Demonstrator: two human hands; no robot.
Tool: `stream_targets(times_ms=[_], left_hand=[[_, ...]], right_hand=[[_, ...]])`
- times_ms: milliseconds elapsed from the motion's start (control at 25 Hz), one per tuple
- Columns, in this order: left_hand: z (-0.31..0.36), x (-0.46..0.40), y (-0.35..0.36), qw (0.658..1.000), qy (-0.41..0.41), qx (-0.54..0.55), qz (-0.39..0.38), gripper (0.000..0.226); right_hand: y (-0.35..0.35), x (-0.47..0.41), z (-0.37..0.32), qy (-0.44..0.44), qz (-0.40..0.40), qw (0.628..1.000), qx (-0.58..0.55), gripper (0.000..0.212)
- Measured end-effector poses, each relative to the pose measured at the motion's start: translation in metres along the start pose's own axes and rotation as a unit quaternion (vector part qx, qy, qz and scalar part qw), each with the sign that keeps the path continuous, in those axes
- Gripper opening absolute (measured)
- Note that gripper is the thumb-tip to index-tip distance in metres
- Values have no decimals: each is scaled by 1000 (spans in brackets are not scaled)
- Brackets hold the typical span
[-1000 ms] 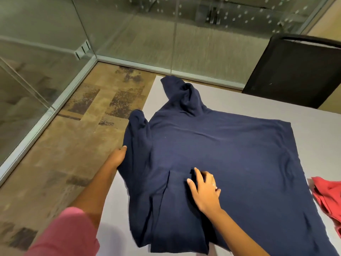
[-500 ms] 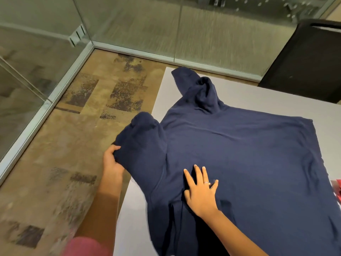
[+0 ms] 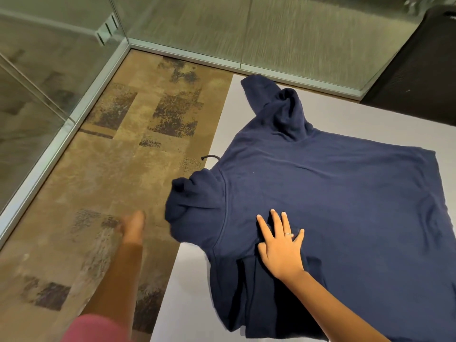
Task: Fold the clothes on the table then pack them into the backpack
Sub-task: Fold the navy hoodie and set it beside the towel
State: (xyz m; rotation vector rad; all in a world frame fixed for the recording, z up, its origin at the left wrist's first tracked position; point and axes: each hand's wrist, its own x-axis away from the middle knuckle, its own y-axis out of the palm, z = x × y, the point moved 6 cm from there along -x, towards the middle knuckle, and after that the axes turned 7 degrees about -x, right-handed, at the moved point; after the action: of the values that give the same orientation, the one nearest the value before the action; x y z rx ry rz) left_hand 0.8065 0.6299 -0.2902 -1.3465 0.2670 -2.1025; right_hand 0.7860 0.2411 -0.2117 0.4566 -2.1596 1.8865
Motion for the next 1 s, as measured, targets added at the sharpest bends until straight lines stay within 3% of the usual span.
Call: stream_targets(times_ms=[80, 200, 320, 400, 440, 560, 640, 720, 840, 920, 1000], left_hand=[[55, 34, 19, 980, 178, -92, 16, 47], [126, 100, 81, 864, 457, -199, -70, 45], [143, 131, 134, 751, 531, -368, -135, 48], [146, 129, 152, 685, 515, -505, -103, 54], [147, 126, 156, 673, 489, -546, -101, 56], [150, 118, 156, 658, 422, -602, -165, 44], [153, 121, 154, 659, 438, -579, -198, 33], [156, 126, 153, 708, 454, -488, -235, 37], [152, 130, 151, 793, 402, -307, -340, 24], [147, 130, 154, 811, 360, -252, -387, 10], [144, 129, 158, 807, 321, -261, -420, 42]], right_hand=[[1, 0, 0, 5, -8, 1000, 1, 61], [1, 0, 1, 5, -7, 1000, 2, 61], [2, 0, 1, 1, -3, 1000, 0, 61], [2, -1, 3, 2, 0, 1000, 2, 61], [2, -1, 3, 1, 4, 1000, 2, 61], [3, -1, 5, -4, 19, 1000, 0, 61], [3, -1, 5, -7, 31, 999, -2, 61], [4, -1, 5, -7, 38, 999, -3, 61], [5, -2, 6, -8, 43, 999, -3, 60], [6, -2, 7, -7, 45, 999, -2, 60], [6, -2, 7, -7, 48, 999, -2, 60]])
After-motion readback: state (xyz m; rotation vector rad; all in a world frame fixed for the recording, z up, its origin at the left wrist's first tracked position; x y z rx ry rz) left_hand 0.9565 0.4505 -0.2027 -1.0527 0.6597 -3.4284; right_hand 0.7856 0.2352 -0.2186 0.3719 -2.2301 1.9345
